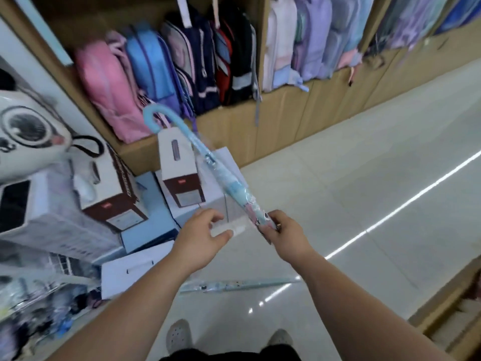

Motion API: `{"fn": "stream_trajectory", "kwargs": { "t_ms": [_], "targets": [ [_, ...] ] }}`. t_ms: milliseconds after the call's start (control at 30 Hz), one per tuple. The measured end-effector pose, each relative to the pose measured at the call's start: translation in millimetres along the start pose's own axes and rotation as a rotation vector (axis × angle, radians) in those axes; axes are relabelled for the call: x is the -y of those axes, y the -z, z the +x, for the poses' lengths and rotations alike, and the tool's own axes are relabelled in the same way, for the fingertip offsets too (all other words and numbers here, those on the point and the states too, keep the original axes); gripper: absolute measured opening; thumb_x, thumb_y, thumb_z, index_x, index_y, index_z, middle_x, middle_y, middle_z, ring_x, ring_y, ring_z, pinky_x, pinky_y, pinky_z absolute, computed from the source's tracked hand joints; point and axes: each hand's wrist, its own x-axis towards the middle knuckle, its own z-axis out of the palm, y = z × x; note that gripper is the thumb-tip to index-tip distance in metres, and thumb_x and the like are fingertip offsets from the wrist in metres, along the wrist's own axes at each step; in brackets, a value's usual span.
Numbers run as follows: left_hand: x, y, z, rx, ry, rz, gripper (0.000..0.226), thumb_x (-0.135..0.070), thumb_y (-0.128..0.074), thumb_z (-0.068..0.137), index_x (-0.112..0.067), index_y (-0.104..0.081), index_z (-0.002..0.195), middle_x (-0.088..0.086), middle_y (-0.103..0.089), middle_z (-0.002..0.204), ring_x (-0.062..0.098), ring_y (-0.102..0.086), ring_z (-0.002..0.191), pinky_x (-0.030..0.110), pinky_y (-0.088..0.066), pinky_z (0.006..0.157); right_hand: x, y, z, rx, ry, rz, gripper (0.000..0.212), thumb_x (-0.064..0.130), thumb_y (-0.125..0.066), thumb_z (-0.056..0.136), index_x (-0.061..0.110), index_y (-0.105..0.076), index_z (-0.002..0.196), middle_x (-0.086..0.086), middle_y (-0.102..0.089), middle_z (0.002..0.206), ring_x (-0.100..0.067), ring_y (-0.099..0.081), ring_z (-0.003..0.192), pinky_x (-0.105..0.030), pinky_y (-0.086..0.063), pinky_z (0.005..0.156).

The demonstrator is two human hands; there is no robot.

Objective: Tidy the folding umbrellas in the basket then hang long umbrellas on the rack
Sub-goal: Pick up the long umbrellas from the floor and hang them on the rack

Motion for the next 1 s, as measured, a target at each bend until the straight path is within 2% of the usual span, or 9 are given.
{"fn": "stream_trajectory", "kwargs": {
  "t_ms": [167,333,467,533,633,700,800,900,1000],
  "targets": [
    [18.4,39.6,-10.8,0.169,0.038,-0.269,0.046,-0.039,-0.076,0.086,-0.039,-0.051,0.124,-0.013,-0.058,0.114,0.005,-0.061,0.097,0.022,-0.047,0.073,80.3,-48.2,-20.3,-0.081,0.056,0.267,0.006,0.030,-0.068,0.091,0.026,-0.065,0.089,0.004,-0.063,0.067,-0.012,-0.053,0.059,-0.030,-0.045,0.060],
    [52.3,94.9,-23.1,0.234,-0.020,-0.325,0.055,-0.040,-0.079,0.082,-0.039,-0.049,0.129,-0.013,-0.060,0.117,0.006,-0.064,0.099,0.025,-0.053,0.079,171.1,-101.2,-43.0,-0.100,0.142,0.470,0.006,0.025,-0.064,0.096,0.028,-0.068,0.099,-0.001,-0.072,0.090,-0.011,-0.065,0.077,-0.031,-0.053,0.072],
    [76.8,122.3,-36.6,0.337,-0.091,-0.443,0.040,-0.021,-0.073,0.091,-0.032,-0.054,0.125,-0.002,-0.070,0.111,0.012,-0.067,0.100,0.032,-0.056,0.090,226.3,-130.3,-56.5,-0.067,0.223,0.553,0.011,0.025,-0.062,0.099,0.018,-0.066,0.105,-0.014,-0.071,0.104,-0.016,-0.066,0.085,-0.032,-0.053,0.081],
    [84.0,130.9,-45.4,0.355,-0.109,-0.517,0.036,-0.012,-0.065,0.096,-0.032,-0.055,0.124,0.003,-0.072,0.111,0.014,-0.069,0.099,0.028,-0.056,0.083,243.7,-139.0,-63.1,-0.061,0.246,0.586,0.014,0.027,-0.061,0.099,0.013,-0.064,0.101,-0.017,-0.068,0.100,-0.017,-0.062,0.078,-0.030,-0.050,0.076],
    [92.8,144.5,-54.9,0.294,-0.073,-0.600,0.037,-0.014,-0.062,0.098,-0.036,-0.056,0.127,-0.003,-0.073,0.109,0.013,-0.071,0.093,0.025,-0.055,0.069,258.8,-148.6,-66.9,-0.036,0.265,0.639,0.016,0.028,-0.060,0.100,0.013,-0.066,0.104,-0.013,-0.071,0.104,-0.015,-0.063,0.087,-0.027,-0.049,0.080],
    [99.2,153.1,-56.8,0.235,-0.054,-0.611,0.038,-0.016,-0.063,0.098,-0.039,-0.057,0.127,-0.005,-0.072,0.110,0.014,-0.071,0.096,0.034,-0.060,0.074,267.0,-153.2,-66.5,0.008,0.294,0.623,0.018,0.033,-0.060,0.100,0.019,-0.068,0.107,-0.011,-0.071,0.104,-0.016,-0.064,0.088,-0.031,-0.049,0.082],
    [104.3,171.0,-61.3,0.122,-0.030,-0.623,0.041,-0.018,-0.065,0.097,-0.046,-0.058,0.126,-0.010,-0.072,0.109,0.013,-0.071,0.099,0.046,-0.061,0.084,275.7,-160.9,-62.8,0.089,0.325,0.569,0.022,0.039,-0.060,0.098,0.028,-0.067,0.117,0.001,-0.073,0.106,-0.011,-0.068,0.093,-0.027,-0.054,0.078],
    [102.5,198.6,-66.7,0.002,-0.005,-0.617,0.039,-0.017,-0.065,0.096,-0.046,-0.059,0.121,-0.012,-0.074,0.102,0.013,-0.071,0.096,0.047,-0.062,0.080,273.5,-174.7,-59.4,0.173,0.311,0.492,0.036,0.053,-0.060,0.093,0.037,-0.061,0.125,0.003,-0.073,0.112,-0.014,-0.069,0.104,-0.040,-0.057,0.090],
    [99.0,232.5,-71.9,-0.091,0.016,-0.656,0.035,-0.013,-0.063,0.097,-0.039,-0.061,0.119,-0.002,-0.075,0.100,0.020,-0.073,0.092,0.048,-0.062,0.068,271.2,-190.2,-60.0,0.265,0.324,0.428,0.030,0.046,-0.058,0.097,0.039,-0.060,0.126,0.005,-0.071,0.115,-0.014,-0.067,0.109,-0.035,-0.053,0.091]
  ]
}}
